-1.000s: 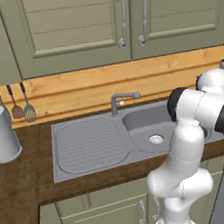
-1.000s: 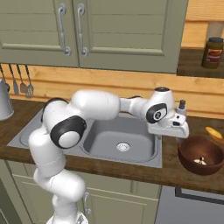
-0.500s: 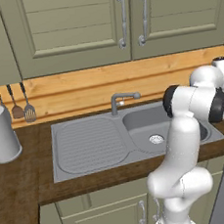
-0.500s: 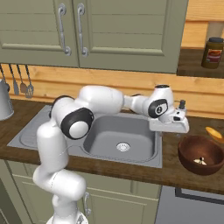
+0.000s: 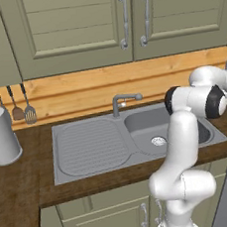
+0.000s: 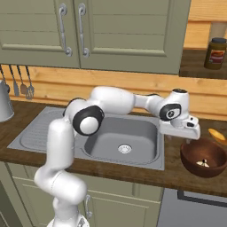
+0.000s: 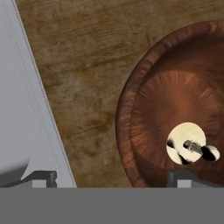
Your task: Pick the mushroom from the sink and place it in the bowl. Then pick the bowl and place it in the microwave. Then close the microwave door and press the start button.
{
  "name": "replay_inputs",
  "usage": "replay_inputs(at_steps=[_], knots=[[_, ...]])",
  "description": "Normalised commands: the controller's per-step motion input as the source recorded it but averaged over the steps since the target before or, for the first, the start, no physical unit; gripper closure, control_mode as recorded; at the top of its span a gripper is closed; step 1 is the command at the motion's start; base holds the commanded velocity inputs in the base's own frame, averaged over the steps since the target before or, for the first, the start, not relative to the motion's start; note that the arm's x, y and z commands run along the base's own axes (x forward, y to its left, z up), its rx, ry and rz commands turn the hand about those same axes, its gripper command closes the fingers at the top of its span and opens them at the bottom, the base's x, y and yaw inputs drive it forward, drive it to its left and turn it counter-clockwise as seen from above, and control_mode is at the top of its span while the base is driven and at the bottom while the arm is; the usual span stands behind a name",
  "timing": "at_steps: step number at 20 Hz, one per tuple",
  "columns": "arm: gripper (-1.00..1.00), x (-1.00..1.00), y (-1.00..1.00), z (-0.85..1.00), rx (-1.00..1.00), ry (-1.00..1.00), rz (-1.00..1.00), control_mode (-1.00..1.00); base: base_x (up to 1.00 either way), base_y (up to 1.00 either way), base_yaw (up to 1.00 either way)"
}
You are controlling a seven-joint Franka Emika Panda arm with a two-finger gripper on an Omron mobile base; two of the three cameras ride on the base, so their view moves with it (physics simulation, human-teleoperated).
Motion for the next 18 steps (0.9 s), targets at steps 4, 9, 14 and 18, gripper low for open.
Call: replay_inputs(at_steps=[4,9,14,18], knots=[[-1.0,0.14,-0.11,-0.18,0.01,0.0,0.0,-1.0,0.0,0.0,0.0],[-1.0,0.16,-0.1,-0.17,0.0,0.0,0.0,-1.0,0.0,0.0,0.0],[-1.0,0.02,-0.02,-0.35,0.0,0.0,0.0,-1.0,0.0,0.0,0.0],[-1.0,0.0,0.0,-0.37,0.0,0.0,0.0,-1.0,0.0,0.0,0.0]])
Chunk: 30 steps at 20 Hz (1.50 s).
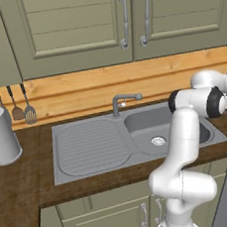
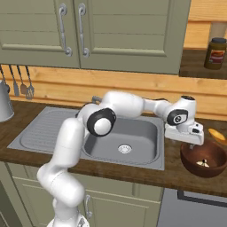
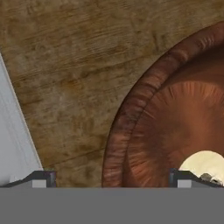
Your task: Pick the mushroom from the sink and place it in the bowl. Then pick the bowl and place it in the microwave. Then close the microwave door and press the start button.
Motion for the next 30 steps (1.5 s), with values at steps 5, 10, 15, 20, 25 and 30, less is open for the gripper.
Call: replay_inputs(at_steps=[5,10,15,20,25,30], knots=[[1.0,0.0,0.0,-0.28,0.0,0.0,0.0,-1.0,0.0,0.0,0.0],[1.0,0.0,0.0,-0.1,0.0,0.0,0.0,-1.0,0.0,0.0,0.0],[1.0,0.0,0.0,0.0,0.0,0.0,0.0,-1.0,0.0,0.0,0.0],[1.0,-0.32,0.2,0.25,0.0,-0.13,0.02,-1.0,0.0,0.0,0.0],[1.0,-0.6,0.63,0.84,-0.1,-0.09,0.18,-1.0,0.0,0.0,0.0],[1.0,-0.54,0.67,0.83,-0.16,0.01,0.3,-1.0,0.0,0.0,0.0]])
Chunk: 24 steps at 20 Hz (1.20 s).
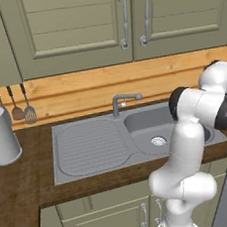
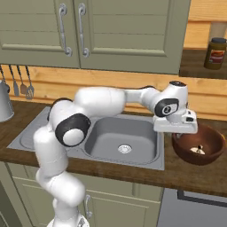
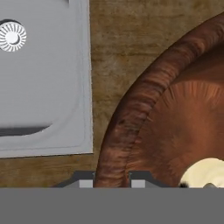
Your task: Pick the mushroom from the sink and place it in the bowl. Then pick the bowl and place it in the microwave. Then close the microwave door and press the start button.
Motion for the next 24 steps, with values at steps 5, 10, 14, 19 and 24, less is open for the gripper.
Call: replay_inputs(at_steps=[5,10,14,19,24], knots=[[1.0,-0.51,0.53,0.73,-0.15,0.03,0.38,-1.0,0.0,0.0,0.0],[1.0,-0.61,0.3,0.67,-0.06,0.08,0.42,-1.0,0.0,0.0,0.0],[1.0,-0.87,0.22,0.58,0.0,0.08,0.43,-1.0,0.0,0.0,0.0],[1.0,-0.97,0.26,0.53,0.0,0.06,0.46,-1.0,0.0,0.0,0.0],[1.0,-0.99,0.31,0.3,0.01,-0.06,0.37,-1.0,0.0,0.0,0.0]])
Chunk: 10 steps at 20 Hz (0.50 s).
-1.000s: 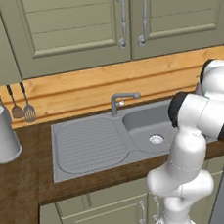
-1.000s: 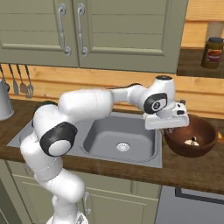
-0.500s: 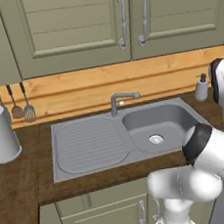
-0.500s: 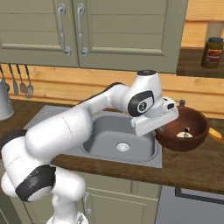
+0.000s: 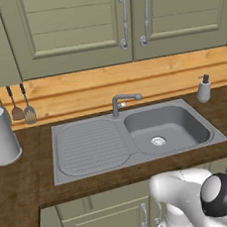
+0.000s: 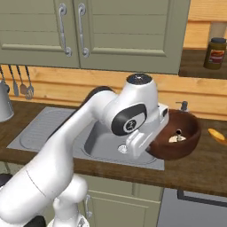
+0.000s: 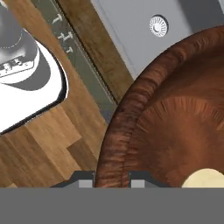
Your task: Pick the mushroom from the sink and place it in the bowl. Then pick the bowl and place it in the microwave. Then close the microwave door and press the start button.
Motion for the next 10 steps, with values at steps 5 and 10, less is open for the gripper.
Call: replay_inputs(at_steps=[5,10], knots=[[1.0,-0.75,0.63,0.06,0.05,0.0,0.31,-1.0,0.0,0.0,0.0],[1.0,-0.16,0.75,0.02,-0.02,0.0,0.1,-1.0,0.0,0.0,0.0]])
